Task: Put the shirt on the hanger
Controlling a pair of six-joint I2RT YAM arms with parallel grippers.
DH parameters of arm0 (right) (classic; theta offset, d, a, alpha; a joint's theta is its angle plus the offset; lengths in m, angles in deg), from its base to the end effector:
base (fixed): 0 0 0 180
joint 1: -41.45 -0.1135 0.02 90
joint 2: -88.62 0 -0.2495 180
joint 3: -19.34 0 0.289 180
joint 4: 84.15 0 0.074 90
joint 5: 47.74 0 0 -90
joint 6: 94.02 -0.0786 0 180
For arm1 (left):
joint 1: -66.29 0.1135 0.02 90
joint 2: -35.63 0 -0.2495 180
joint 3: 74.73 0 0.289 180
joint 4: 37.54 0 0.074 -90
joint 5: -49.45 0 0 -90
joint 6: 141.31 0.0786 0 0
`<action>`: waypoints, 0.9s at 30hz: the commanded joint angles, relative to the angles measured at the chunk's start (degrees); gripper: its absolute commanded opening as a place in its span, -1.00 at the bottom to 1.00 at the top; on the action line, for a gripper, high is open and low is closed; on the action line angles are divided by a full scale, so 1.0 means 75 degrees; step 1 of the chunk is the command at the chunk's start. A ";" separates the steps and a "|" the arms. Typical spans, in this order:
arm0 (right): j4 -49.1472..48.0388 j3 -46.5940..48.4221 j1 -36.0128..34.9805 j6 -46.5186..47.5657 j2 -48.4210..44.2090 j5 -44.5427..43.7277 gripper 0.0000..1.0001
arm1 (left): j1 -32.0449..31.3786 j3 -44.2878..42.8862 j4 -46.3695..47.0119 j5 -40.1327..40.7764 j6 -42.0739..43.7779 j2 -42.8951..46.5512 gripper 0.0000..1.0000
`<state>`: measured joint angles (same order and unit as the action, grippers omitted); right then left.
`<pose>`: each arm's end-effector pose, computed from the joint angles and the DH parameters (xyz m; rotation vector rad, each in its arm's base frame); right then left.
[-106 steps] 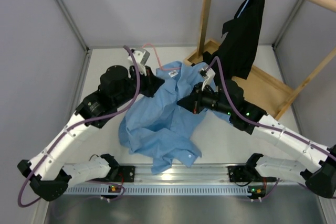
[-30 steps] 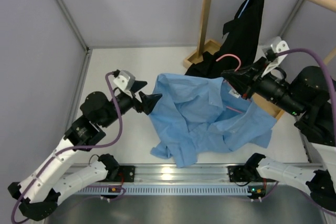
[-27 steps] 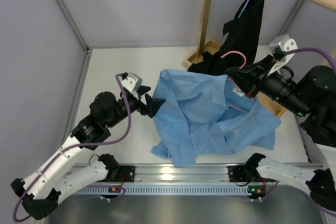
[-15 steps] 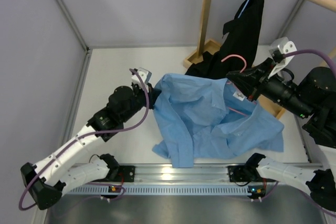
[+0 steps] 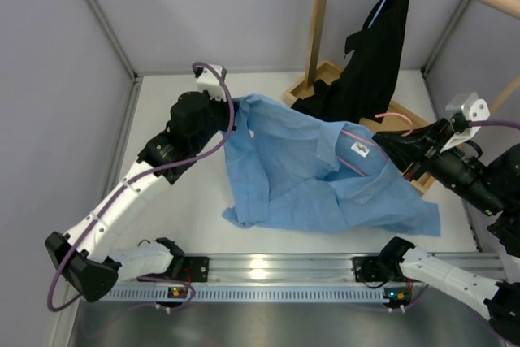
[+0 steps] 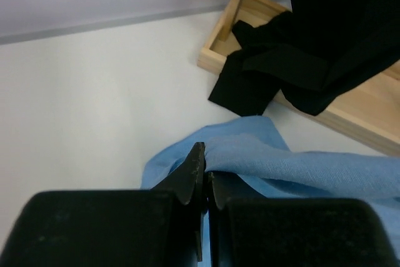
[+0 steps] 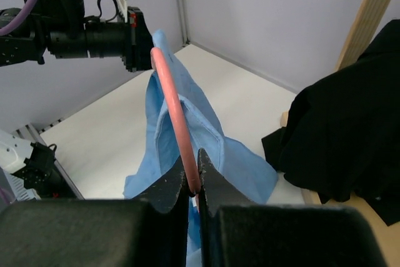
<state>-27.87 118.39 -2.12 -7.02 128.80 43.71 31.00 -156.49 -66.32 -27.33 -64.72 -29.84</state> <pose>0.0937 0.0919 0.5288 -0.5613 1.4589 0.6646 0.2885 -0.1822 0.3890 0.1765 1.7923 -0.4042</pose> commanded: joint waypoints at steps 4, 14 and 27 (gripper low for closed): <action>-0.0222 0.0121 0.0114 0.0002 -0.0085 -0.0651 -1.00 | 0.0170 -0.0165 -0.0526 -0.0858 -0.0286 -0.0387 -1.00; -0.0234 0.0157 0.0114 -0.0045 0.0173 -0.1142 -1.00 | 0.0182 -0.1286 -0.0935 -0.2016 0.0498 0.0058 0.96; 0.0256 0.1151 0.0114 0.0119 0.0723 0.0132 -1.00 | -0.1365 -0.4323 -0.1042 -0.7376 0.2066 -0.1793 0.96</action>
<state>-26.06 121.61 -2.07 -7.02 133.32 40.11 21.63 -185.59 -74.38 -78.31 -54.78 -39.81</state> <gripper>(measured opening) 0.021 0.980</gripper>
